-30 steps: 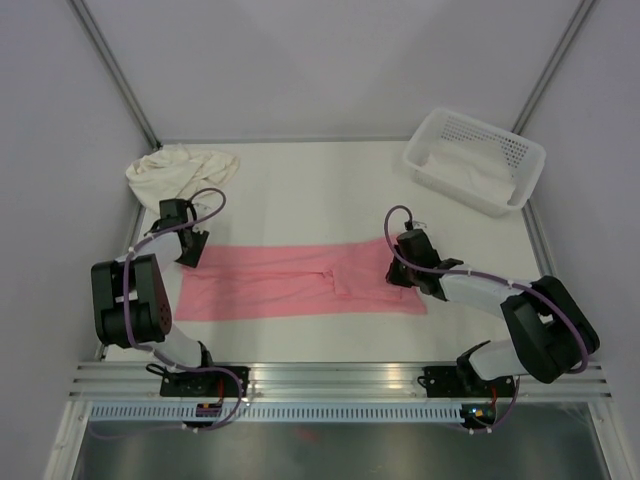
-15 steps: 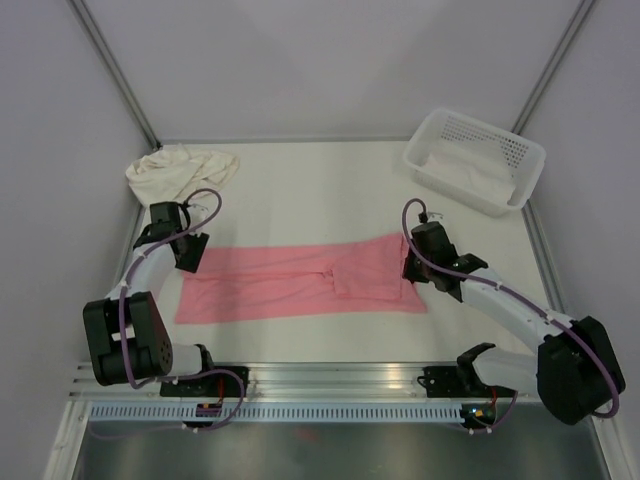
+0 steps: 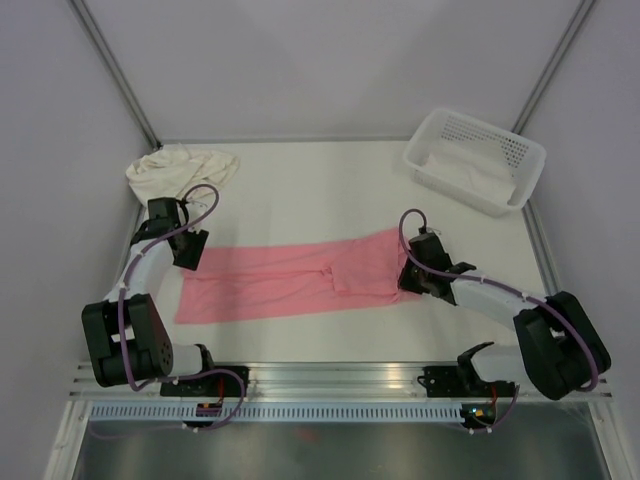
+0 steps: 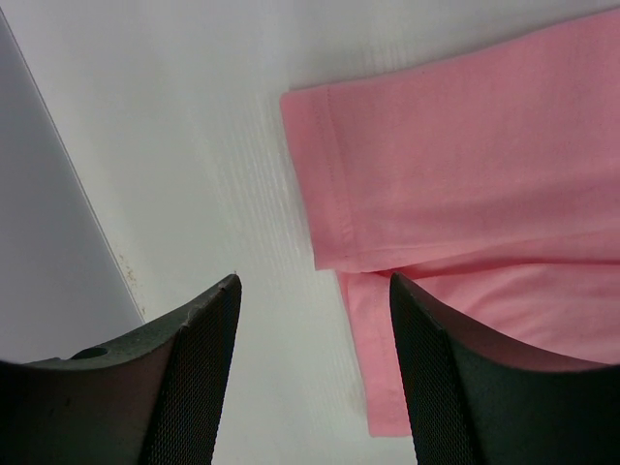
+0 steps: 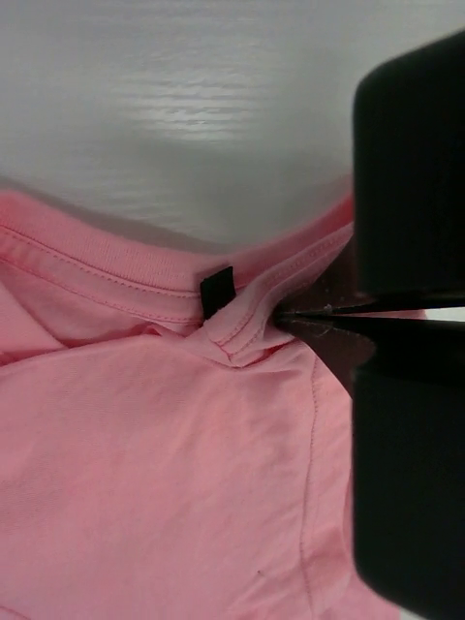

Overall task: Roll the t-shirts
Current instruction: Fold the tshirt

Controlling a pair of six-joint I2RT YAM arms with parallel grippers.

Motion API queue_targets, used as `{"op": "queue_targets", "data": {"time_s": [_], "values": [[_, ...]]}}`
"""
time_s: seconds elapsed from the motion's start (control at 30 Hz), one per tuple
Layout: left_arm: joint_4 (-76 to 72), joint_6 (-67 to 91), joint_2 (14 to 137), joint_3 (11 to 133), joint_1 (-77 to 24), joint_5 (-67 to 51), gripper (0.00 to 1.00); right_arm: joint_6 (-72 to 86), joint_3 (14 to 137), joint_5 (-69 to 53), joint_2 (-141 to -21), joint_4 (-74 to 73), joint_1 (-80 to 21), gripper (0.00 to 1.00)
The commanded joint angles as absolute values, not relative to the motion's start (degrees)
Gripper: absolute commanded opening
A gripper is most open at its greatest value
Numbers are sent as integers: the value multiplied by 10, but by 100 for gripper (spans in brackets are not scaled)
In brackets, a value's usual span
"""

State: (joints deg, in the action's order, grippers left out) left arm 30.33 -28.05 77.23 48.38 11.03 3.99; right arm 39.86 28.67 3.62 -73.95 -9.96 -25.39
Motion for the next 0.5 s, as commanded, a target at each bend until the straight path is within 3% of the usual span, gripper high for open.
{"op": "queue_targets", "data": {"time_s": [0.0, 0.17, 0.47], "values": [[313, -263, 754, 505, 113, 33, 69, 387, 314, 62, -801, -96, -242, 0], [318, -265, 747, 512, 113, 43, 69, 337, 431, 77, -916, -91, -205, 0], [322, -262, 755, 506, 113, 46, 69, 258, 780, 65, -1189, -137, -176, 0]]}}
